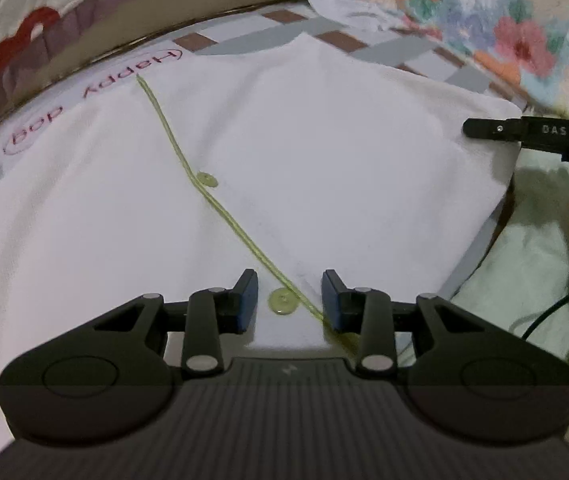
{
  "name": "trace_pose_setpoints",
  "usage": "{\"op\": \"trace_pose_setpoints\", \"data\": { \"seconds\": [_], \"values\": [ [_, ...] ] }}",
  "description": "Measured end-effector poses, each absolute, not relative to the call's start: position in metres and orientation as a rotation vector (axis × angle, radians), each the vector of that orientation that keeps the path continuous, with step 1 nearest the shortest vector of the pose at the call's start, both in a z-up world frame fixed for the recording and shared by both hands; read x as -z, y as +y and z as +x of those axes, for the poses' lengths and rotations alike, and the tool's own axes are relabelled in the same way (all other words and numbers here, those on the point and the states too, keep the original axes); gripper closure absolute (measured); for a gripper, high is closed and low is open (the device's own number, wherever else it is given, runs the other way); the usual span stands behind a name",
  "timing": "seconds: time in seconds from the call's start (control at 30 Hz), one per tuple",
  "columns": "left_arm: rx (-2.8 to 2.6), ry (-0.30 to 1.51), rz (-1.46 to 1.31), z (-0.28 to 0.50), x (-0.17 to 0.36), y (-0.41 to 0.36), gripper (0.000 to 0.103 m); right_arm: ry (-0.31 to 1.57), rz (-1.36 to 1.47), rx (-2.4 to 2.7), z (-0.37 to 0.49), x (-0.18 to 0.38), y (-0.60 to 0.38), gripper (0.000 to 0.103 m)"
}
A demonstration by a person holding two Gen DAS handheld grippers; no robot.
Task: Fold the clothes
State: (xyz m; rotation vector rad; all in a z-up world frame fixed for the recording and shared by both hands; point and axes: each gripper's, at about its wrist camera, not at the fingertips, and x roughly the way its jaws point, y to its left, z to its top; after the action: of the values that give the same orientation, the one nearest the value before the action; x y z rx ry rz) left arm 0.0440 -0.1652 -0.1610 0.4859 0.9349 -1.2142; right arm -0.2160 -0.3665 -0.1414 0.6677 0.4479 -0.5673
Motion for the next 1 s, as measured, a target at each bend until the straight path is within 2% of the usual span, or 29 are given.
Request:
{"op": "trace_pose_setpoints", "data": {
  "seconds": [0.1,0.23,0.27,0.3,0.33,0.4,0.47,0.5,0.53,0.57,0.7,0.8,1.0],
  "values": [
    [1.217,0.959,0.431,0.047,0.164,-0.161,0.069,0.454,0.745,0.589,-0.222,0.144,-0.377,0.077],
    [1.205,0.953,0.41,0.048,0.162,-0.158,0.069,0.454,0.859,0.603,-0.232,0.161,-0.378,0.074],
    [1.205,0.95,0.396,0.049,0.161,-0.156,0.069,0.449,0.887,0.605,-0.235,0.165,-0.377,0.07],
    [1.205,0.932,0.372,0.051,0.16,-0.154,0.08,0.454,0.904,0.613,-0.236,0.168,-0.376,0.064],
    [1.227,0.898,0.364,0.048,0.156,-0.152,0.097,0.468,0.921,0.623,-0.235,0.173,-0.375,0.06],
    [1.269,0.866,0.365,0.043,0.151,-0.149,0.097,0.465,0.943,0.627,-0.233,0.178,-0.374,0.048],
    [1.276,0.94,0.334,0.044,0.155,-0.149,0.097,0.434,0.947,0.627,-0.23,0.18,-0.372,0.043],
    [1.278,0.975,0.322,0.045,0.159,-0.15,0.096,0.437,0.933,0.617,-0.225,0.18,-0.372,0.044],
    [1.264,1.001,0.336,0.045,0.165,-0.151,0.094,0.445,0.915,0.605,-0.218,0.18,-0.374,0.052],
    [1.246,1.017,0.347,0.047,0.166,-0.151,0.094,0.462,0.913,0.584,-0.212,0.179,-0.375,0.087],
    [1.249,1.074,0.281,0.06,0.161,-0.138,0.092,0.416,0.849,0.495,-0.195,0.149,-0.372,0.086],
    [1.328,1.095,0.031,0.082,0.142,-0.11,0.088,0.403,0.731,0.394,-0.17,0.108,-0.36,0.086],
    [1.142,0.998,0.013,0.122,0.111,-0.05,0.088,0.449,0.588,0.205,-0.094,0.048,-0.329,0.087]
  ]
}}
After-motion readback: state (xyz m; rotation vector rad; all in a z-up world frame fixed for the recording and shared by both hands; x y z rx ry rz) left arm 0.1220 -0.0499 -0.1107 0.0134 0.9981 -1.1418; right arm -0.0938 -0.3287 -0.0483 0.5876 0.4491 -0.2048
